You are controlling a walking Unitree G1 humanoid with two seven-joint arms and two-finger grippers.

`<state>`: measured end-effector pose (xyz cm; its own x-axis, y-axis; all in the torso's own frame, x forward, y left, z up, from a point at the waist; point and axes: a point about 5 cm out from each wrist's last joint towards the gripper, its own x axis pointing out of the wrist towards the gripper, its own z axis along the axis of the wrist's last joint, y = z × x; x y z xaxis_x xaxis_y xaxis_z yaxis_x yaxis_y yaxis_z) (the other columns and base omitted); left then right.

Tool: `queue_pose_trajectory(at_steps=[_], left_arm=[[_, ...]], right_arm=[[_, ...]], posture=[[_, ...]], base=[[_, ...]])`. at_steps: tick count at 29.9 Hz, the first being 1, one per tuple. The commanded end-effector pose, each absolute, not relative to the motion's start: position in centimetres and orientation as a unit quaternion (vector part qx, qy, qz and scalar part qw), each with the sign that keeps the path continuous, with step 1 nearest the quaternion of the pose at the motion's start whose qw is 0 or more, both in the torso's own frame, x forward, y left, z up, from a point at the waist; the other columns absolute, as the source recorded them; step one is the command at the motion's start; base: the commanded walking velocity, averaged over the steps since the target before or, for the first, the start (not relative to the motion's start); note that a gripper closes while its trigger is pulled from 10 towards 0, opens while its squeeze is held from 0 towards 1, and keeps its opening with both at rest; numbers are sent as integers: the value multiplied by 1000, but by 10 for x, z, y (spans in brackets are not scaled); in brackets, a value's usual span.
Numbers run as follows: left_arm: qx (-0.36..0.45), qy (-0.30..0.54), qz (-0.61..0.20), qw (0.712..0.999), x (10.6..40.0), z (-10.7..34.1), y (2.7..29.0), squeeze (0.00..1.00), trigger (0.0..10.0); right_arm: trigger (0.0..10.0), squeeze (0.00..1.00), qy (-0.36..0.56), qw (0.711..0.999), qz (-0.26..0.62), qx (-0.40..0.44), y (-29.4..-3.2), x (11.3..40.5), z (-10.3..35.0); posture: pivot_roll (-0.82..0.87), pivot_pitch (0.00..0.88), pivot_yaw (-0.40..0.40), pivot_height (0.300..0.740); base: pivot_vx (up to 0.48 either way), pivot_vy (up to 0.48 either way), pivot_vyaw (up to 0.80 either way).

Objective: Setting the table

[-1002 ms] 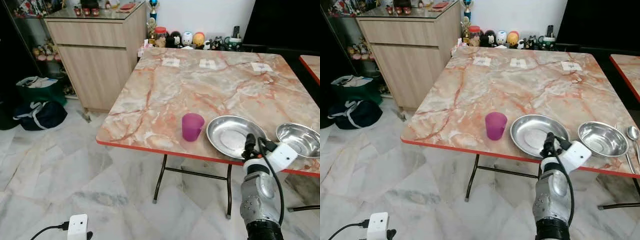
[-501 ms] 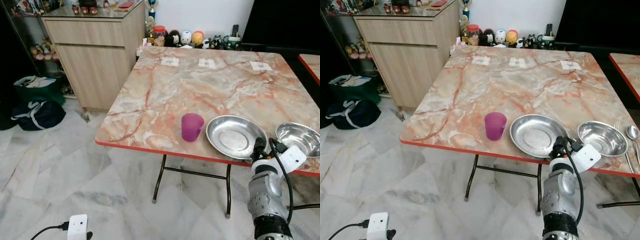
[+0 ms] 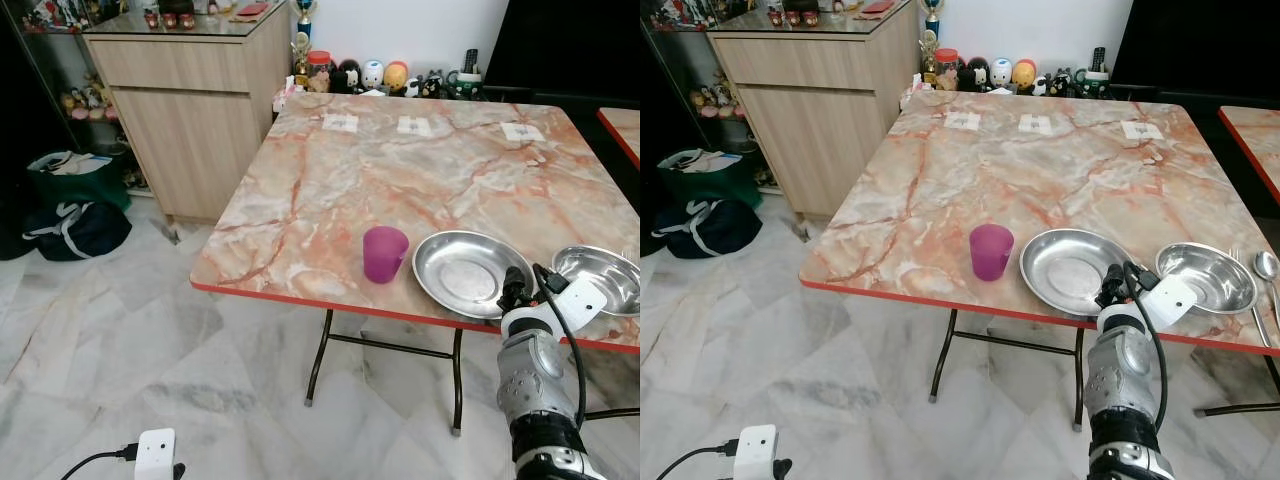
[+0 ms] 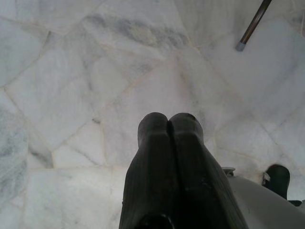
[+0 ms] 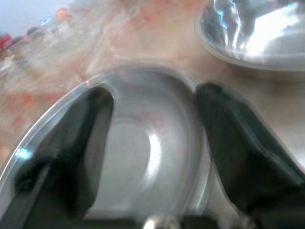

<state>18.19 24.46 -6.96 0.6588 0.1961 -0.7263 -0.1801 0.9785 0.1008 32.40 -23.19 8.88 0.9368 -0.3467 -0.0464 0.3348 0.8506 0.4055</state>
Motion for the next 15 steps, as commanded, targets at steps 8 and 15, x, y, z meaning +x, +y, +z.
queue_pose_trajectory(at_steps=[8,15], left_arm=[[11,401,112,909,179,-70,246,0,10000],[12,400,110,910,180,-70,247,0,10000]], right_arm=[[10000,0,-55,991,-120,26,-219,279,84],[10000,0,-59,987,-145,22,-226,262,85]], posture=[[21,0,-14,740],[4,0,-8,740]], base=[[0,0,0],[0,0,0]])
